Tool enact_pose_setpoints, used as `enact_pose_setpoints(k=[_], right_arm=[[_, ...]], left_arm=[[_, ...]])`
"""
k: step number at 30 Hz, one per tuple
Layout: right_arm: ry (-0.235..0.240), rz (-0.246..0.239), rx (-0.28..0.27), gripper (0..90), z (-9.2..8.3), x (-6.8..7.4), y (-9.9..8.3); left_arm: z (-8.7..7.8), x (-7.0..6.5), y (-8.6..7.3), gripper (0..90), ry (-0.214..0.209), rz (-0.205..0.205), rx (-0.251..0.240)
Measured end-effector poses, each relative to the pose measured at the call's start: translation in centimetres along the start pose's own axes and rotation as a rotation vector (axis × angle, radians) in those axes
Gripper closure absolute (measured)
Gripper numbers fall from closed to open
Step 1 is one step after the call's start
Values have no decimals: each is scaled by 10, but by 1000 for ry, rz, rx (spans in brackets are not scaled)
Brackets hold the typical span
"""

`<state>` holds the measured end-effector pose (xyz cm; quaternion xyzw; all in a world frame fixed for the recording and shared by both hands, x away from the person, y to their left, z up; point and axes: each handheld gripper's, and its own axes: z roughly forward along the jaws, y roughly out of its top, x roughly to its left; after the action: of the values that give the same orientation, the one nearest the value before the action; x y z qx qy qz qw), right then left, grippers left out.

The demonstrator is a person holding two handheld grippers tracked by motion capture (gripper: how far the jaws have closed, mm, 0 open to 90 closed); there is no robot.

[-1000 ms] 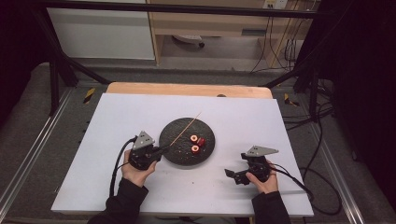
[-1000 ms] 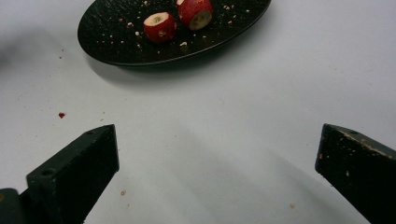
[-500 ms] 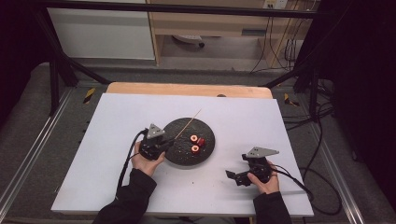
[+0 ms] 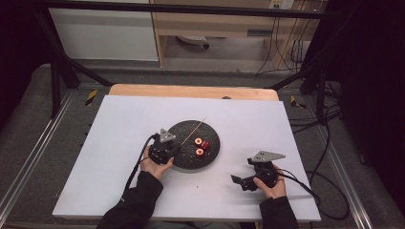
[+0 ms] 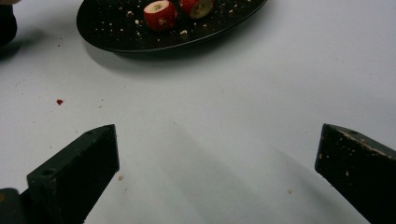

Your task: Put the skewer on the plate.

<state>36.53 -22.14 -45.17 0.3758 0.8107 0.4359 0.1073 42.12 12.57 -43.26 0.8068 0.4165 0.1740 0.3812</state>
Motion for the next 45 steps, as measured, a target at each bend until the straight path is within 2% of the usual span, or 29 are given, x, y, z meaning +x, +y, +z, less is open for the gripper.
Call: enact_pose_setpoints(k=[10,13,17,21,23,25,28,34,40,45], right_arm=[[2,9,-1,9,-1,0,1],[1,12,-4,9,-1,0,1],[0,5,-7,9,-2,0,1],[-2,4,-8,9,-3,-1,1],[-4,7,-12,9,-3,0,1],[-6,9,-15,9,-4,-1,1],[-6,9,-23,9,-6,-1,2],[-9,16,-29,9,-8,-2,2],[-10,16,-17,8,-7,-2,1],[-6,22,-16,8,-6,-2,0]], left_arm=[[6,-4,-2,878,12,6,26],[4,-4,-2,868,1,9,26],[-5,-3,-2,782,-18,20,14],[-21,1,-4,637,-42,41,-4],[-30,5,-7,556,-67,56,-13],[-40,9,-11,490,-75,78,-30],[-53,18,-20,386,-96,89,-44],[-74,38,-47,194,-114,87,-59],[-87,52,-79,87,-119,64,-56],[-91,59,-92,62,-115,53,-60]])
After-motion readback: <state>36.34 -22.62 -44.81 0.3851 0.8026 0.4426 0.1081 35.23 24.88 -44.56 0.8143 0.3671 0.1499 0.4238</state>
